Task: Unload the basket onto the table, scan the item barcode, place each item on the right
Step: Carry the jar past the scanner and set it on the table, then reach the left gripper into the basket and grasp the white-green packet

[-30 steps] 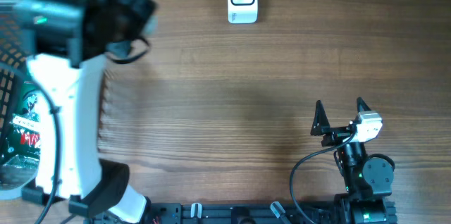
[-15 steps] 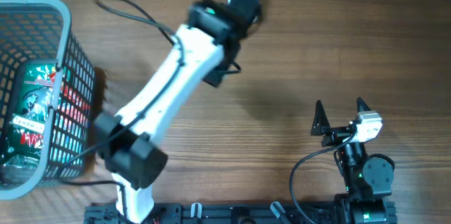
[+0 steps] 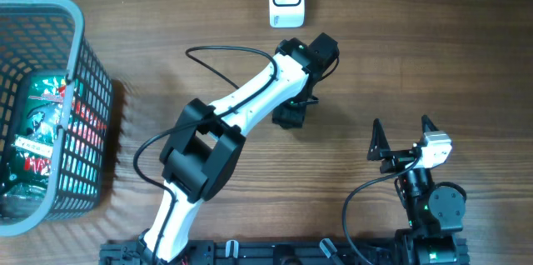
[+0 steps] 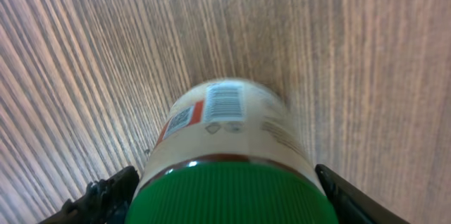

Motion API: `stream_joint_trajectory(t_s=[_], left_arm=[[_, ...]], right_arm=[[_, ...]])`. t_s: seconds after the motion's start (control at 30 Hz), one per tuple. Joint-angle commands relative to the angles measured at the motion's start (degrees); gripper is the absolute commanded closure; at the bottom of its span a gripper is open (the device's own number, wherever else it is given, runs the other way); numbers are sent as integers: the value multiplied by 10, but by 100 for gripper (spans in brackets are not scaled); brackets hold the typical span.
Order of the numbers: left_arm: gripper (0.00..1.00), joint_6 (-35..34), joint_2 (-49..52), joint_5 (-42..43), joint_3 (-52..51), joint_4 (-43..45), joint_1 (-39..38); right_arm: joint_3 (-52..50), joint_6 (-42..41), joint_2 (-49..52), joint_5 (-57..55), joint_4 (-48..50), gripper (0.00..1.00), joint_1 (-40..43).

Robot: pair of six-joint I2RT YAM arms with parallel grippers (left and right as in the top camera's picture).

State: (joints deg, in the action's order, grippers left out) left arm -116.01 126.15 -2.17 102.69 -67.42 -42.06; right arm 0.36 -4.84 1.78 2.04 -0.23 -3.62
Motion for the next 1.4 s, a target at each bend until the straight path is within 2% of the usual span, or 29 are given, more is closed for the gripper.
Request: stream_joint_trajectory(t_s=[0.0, 0.07, 0.13, 0.27, 0.33, 0.4, 0.5, 0.6, 0.73, 0.83, 0.9, 1.03, 1.07, 1.23, 1.37], left_arm=[[23, -89, 6, 17, -1, -2, -2], [8, -78, 6, 20, 0, -2, -2], [0, -51, 5, 19, 1, -1, -1], [0, 19, -6, 19, 19, -8, 15], [0, 87, -23, 20, 40, -19, 32], [0, 151, -48, 20, 64, -43, 47], [0, 184, -91, 8, 101, -122, 62], [0, 188, -156, -63, 130, -202, 78], [0, 229, -249, -179, 132, -235, 107], [0, 258, -330, -263, 132, -246, 162], [0, 269, -380, -282, 132, -248, 223], [0, 273, -442, -279, 132, -263, 394], [0, 273, -448, -268, 132, -273, 459], [0, 306, -420, -155, 125, -291, 671], [0, 355, -371, -118, 103, -291, 781]], right_arm=[[1, 3, -1, -5, 1, 0, -3], [1, 3, -1, -5, 1, 0, -3], [1, 3, -1, -5, 1, 0, -3], [1, 3, -1, -5, 1, 0, -3], [1, 3, -1, -5, 1, 0, -3], [1, 3, -1, -5, 1, 0, -3], [1, 3, -1, -5, 1, 1, -3], [1, 3, -1, -6, 1, 0, -3], [1, 3, -1, -5, 1, 0, -3], [1, 3, -1, -5, 1, 0, -3], [1, 3, -1, -5, 1, 0, -3], [1, 3, -1, -5, 1, 0, -3], [1, 3, -1, -6, 1, 0, -3], [1, 3, -1, -5, 1, 0, -3], [1, 3, -1, -5, 1, 0, -3]])
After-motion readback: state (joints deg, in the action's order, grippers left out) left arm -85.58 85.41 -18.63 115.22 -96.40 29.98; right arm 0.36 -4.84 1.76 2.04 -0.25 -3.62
